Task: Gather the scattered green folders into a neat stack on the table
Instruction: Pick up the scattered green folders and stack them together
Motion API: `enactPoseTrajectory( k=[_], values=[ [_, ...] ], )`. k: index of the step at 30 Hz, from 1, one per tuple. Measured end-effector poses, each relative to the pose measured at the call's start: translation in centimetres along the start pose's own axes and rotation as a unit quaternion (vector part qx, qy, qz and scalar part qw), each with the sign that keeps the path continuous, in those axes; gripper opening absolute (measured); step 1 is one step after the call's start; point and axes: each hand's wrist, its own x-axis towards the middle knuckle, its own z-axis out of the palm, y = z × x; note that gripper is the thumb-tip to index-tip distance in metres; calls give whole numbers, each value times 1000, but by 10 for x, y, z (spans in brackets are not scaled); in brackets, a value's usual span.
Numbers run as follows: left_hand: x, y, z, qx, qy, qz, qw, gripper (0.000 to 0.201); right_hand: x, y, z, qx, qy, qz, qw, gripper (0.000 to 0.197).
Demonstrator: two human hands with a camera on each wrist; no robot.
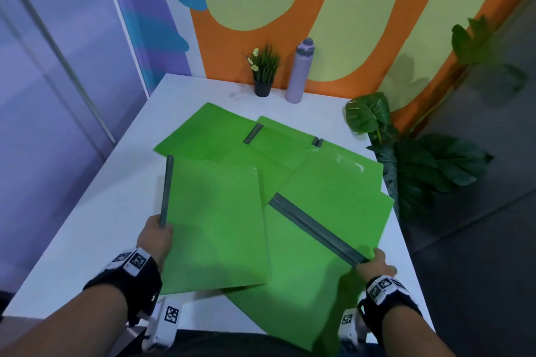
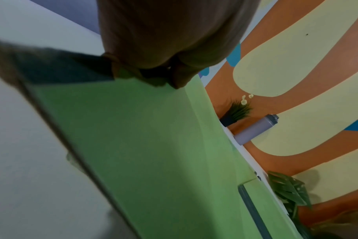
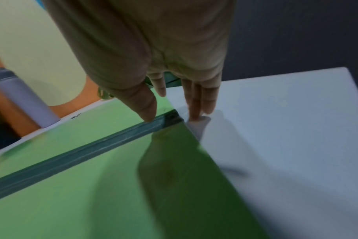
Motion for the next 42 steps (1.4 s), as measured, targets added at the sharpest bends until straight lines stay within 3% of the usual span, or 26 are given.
enactPoseTrajectory(
  k=[5, 8, 13, 16, 19, 22, 25, 26, 28, 29, 30, 32, 33, 34, 36, 37, 40, 42],
  values=[
    [6, 15, -6, -11, 25, 15, 1000, 41, 2, -13, 4, 15, -20, -57, 998, 74],
    [11, 21, -10, -18, 36, 22, 999, 41, -2, -27, 0, 4, -16, -36, 999, 75],
    [8, 23, -14, -24, 45, 20, 998, 42, -6, -22, -3, -40, -58, -2, 998, 54],
    [8, 16, -15, -25, 45, 13, 999, 43, 2, -23, 11, 35, -69, 9, 997, 71],
    [10, 12, -17, -18, 46, 12, 999, 45, 1, -38, 13, 109, -54, -29, 992, 72],
    [12, 11, -22, -17, 51, 9, 999, 45, -2, -49, 10, 55, -40, -38, 997, 72],
    [12, 11, -25, -20, 52, 4, 998, 45, -5, -48, 15, 104, -14, -45, 994, 51],
    [12, 9, -26, -22, 53, 0, 998, 45, 0, -44, 22, 20, -54, -59, 997, 41],
    [10, 5, -25, -15, 51, -6, 999, 45, -6, -36, 34, -217, -80, -151, 961, 33],
    [10, 2, -24, -10, 50, -7, 999, 44, -7, -37, 40, -248, -83, -154, 953, 30],
    [9, -1, -23, -8, 49, -10, 999, 44, -1, -36, 47, -234, -99, -147, 956, 29],
    [9, -5, -21, -5, 46, -16, 999, 44, 9, -36, 51, 13, -101, -67, 992, 33],
    [9, -7, -20, -1, 44, -18, 999, 44, 11, -37, 51, 106, -72, -42, 991, 41],
    [9, -9, -19, 0, 41, -21, 999, 44, 13, -38, 50, 128, -70, -33, 989, 54],
    [8, -9, -17, -4, 37, -25, 999, 43, 7, -44, 44, 138, -86, -38, 986, 77],
    [7, -8, -18, -8, 35, -24, 999, 44, -3, -50, 37, 133, -101, -48, 985, 78],
    [7, 0, -25, -19, 43, -17, 999, 45, -19, -69, 23, 68, -87, -164, 980, 47],
    [7, 11, -33, -26, 64, -5, 998, 48, -33, -85, 9, 16, -33, -241, 970, 29]
  ],
)
